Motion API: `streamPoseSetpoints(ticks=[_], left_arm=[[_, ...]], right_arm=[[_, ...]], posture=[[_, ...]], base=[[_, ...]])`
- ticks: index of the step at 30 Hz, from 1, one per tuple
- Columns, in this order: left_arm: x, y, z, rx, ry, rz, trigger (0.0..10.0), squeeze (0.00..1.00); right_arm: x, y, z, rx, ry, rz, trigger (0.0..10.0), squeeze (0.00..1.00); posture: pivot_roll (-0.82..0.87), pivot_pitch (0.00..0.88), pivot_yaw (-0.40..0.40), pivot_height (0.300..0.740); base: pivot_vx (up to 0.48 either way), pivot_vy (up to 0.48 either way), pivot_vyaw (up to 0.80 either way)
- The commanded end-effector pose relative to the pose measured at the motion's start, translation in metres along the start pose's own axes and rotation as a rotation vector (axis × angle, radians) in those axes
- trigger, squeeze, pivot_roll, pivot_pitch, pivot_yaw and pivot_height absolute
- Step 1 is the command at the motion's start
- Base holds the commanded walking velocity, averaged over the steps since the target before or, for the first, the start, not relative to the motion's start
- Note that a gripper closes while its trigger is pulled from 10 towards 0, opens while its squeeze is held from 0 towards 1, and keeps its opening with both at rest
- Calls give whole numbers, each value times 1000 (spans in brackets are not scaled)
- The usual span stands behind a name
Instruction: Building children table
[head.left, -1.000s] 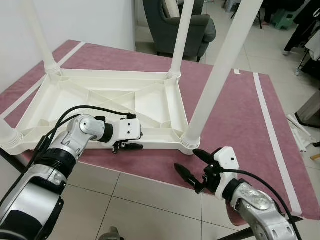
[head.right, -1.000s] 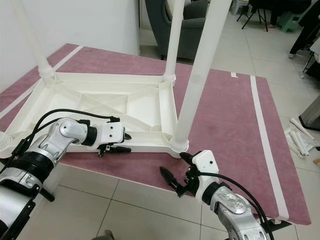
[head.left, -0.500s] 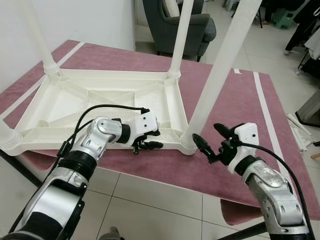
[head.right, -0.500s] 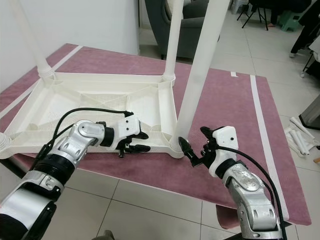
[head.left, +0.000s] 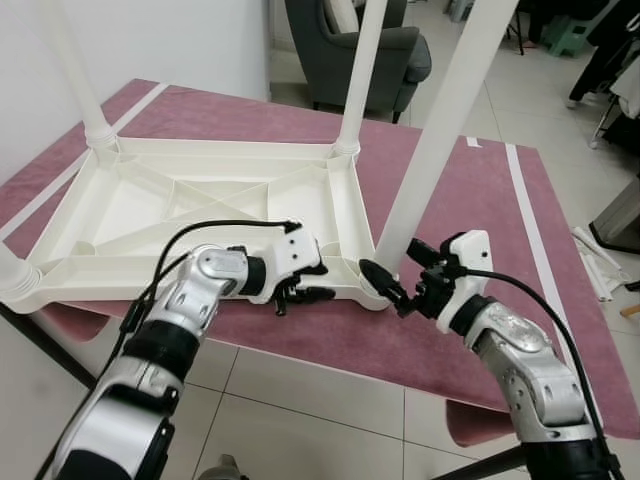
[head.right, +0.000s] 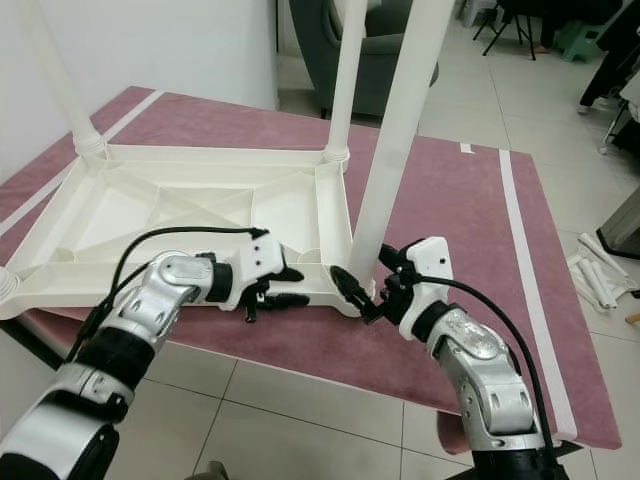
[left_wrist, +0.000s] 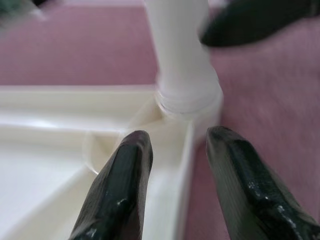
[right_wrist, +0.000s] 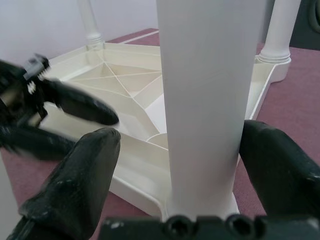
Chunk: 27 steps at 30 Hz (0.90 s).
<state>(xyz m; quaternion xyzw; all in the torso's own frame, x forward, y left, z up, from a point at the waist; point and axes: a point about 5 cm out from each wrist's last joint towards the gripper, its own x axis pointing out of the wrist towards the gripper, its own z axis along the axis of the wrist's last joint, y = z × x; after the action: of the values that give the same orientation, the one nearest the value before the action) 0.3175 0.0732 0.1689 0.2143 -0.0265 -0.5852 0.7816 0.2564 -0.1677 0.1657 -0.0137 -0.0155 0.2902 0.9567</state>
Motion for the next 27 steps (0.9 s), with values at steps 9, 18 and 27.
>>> streamPoseSetpoints(ticks=[9,18,27], left_arm=[[-42,-7,1,-63,-25,467,10000,0],[-51,-33,-18,-176,66,573,10000,0],[-51,-10,-13,-255,-6,719,10000,0]], right_arm=[[-19,27,-27,119,29,-95,10000,0],[-7,38,-40,121,49,-156,10000,0],[1,41,-38,92,30,-159,10000,0]], posture=[[102,0,13,740],[107,0,-10,740],[83,0,22,740]], base=[[0,0,0],[0,0,0],[0,0,0]])
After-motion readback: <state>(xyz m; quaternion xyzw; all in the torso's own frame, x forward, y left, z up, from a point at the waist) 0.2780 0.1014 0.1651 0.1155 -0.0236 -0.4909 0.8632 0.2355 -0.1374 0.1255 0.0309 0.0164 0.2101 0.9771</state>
